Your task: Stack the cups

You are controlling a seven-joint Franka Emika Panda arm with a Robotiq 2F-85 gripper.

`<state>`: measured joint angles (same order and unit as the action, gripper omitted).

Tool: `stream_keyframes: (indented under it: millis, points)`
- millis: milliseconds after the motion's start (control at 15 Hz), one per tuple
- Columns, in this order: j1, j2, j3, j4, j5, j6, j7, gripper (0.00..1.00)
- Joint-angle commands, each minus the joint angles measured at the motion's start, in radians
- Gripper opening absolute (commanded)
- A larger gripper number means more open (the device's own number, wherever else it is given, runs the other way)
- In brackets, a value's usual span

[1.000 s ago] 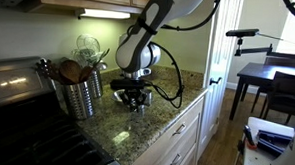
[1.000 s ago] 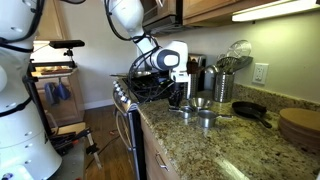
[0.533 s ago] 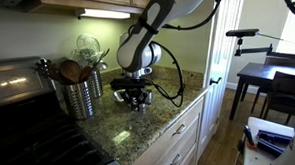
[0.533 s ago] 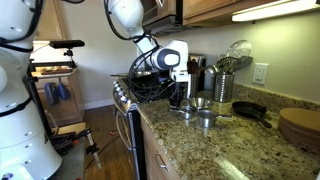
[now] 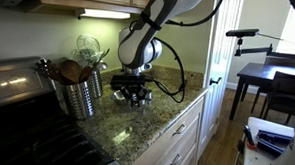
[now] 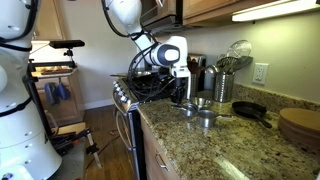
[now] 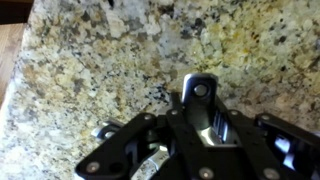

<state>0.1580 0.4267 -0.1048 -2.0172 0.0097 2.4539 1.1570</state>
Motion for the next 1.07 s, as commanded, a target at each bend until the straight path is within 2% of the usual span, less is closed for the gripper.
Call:
stream_keyframes:
  millis: [0,1000]
  points:
    - [0.016,-0.073,-0.017,-0.052,-0.048,-0.015,0.053,0.15]
    - [-0.004,-0.127,-0.070,-0.067,-0.183,-0.052,0.105,0.15]
